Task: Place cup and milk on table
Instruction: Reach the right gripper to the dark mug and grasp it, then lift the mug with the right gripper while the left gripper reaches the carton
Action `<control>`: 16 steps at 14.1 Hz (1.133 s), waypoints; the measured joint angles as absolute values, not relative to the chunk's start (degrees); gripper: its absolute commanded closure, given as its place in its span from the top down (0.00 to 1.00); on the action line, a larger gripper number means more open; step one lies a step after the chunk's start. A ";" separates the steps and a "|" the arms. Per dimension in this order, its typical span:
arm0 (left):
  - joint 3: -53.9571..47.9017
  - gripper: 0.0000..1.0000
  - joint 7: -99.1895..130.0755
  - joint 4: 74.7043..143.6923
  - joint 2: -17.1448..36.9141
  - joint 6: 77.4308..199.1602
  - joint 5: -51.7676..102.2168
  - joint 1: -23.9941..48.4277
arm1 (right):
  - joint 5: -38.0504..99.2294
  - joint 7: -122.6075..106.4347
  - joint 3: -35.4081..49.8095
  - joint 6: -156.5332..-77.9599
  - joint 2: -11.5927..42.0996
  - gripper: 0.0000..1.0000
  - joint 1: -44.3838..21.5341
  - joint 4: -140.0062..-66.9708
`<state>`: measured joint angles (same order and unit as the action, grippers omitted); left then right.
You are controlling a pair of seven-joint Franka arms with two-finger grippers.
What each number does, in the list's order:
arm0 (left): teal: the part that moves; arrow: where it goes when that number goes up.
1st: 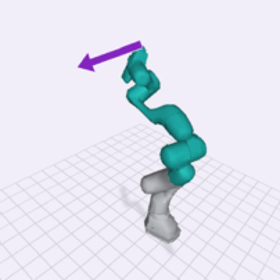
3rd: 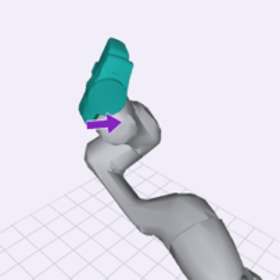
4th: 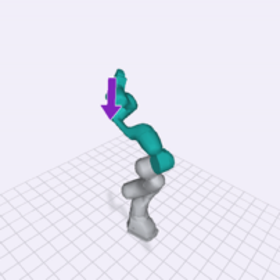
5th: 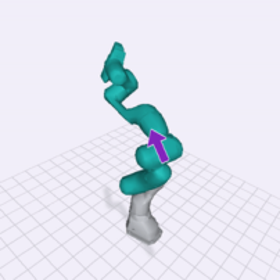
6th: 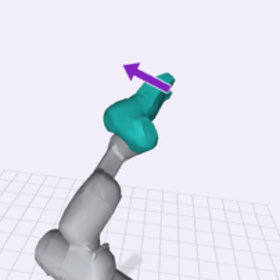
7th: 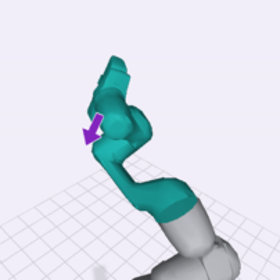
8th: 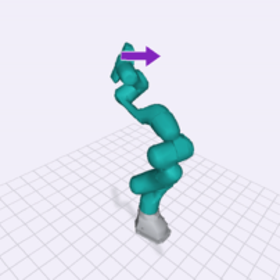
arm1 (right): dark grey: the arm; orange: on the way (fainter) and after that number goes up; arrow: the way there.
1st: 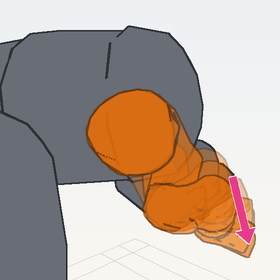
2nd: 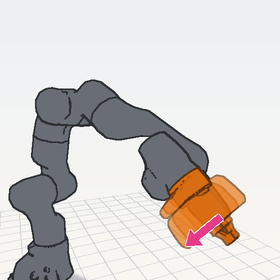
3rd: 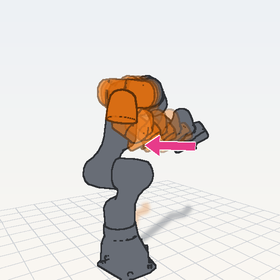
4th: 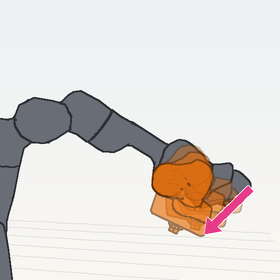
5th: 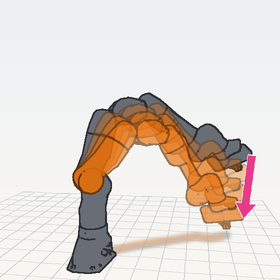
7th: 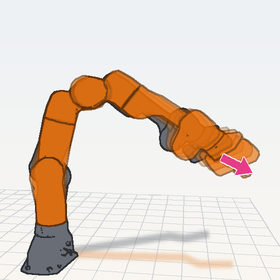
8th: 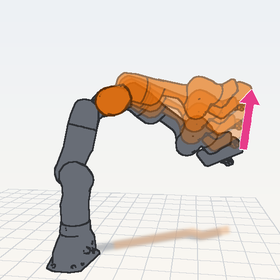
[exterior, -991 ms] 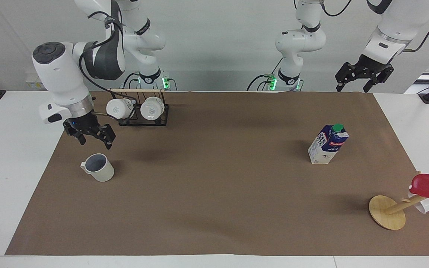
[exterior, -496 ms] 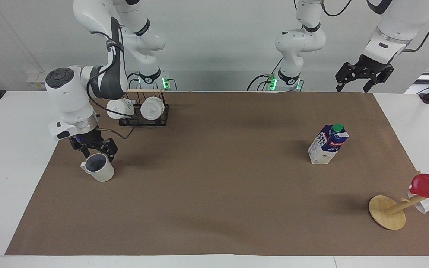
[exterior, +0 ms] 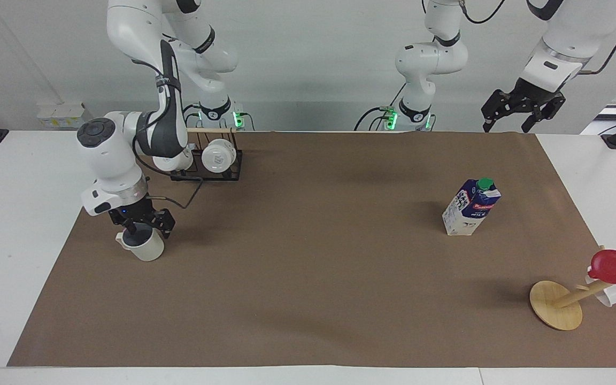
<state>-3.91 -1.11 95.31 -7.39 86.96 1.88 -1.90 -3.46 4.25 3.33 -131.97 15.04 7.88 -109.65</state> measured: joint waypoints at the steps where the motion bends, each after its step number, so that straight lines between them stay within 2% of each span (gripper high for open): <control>1: -3.91 1.00 -1.11 95.31 -7.39 86.96 1.88 -1.90 | -3.46 4.13 3.33 -132.21 15.45 1.00 7.88 -109.65; 2: -3.91 1.00 -1.11 95.31 -7.39 86.96 1.88 -1.90 | -3.46 4.08 3.33 -132.67 15.81 1.00 7.88 -109.66; 3: -3.91 1.00 -1.11 95.31 -7.39 86.96 1.88 -1.90 | -3.46 4.06 3.33 -133.00 15.98 0.90 7.88 -109.66; 5: -3.91 1.00 -1.11 95.31 -7.39 86.96 1.88 -1.90 | -3.46 4.01 3.33 -133.08 16.03 0.64 7.85 -109.65; 6: -3.91 1.00 -1.11 95.31 -7.39 86.96 1.88 -1.90 | -3.46 4.00 3.33 -133.09 16.03 0.48 7.83 -109.65; 8: -3.91 1.00 -1.11 95.31 -7.39 86.96 1.88 -1.90 | -3.46 3.99 3.33 -133.09 16.03 0.07 7.83 -109.65; 9: -3.91 1.00 -1.11 95.31 -7.39 86.96 1.88 -1.90 | -3.46 3.99 3.33 -133.09 16.03 0.00 7.83 -109.65; 16: -4.01 1.00 -1.11 95.31 -7.39 86.96 1.88 -1.90 | -3.45 3.99 3.85 -132.09 14.91 0.00 6.77 -107.32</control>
<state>-4.01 -1.11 95.31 -7.39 86.96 1.88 -1.90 -3.45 3.99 3.85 -132.09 14.91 6.77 -107.32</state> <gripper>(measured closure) 0.000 0.960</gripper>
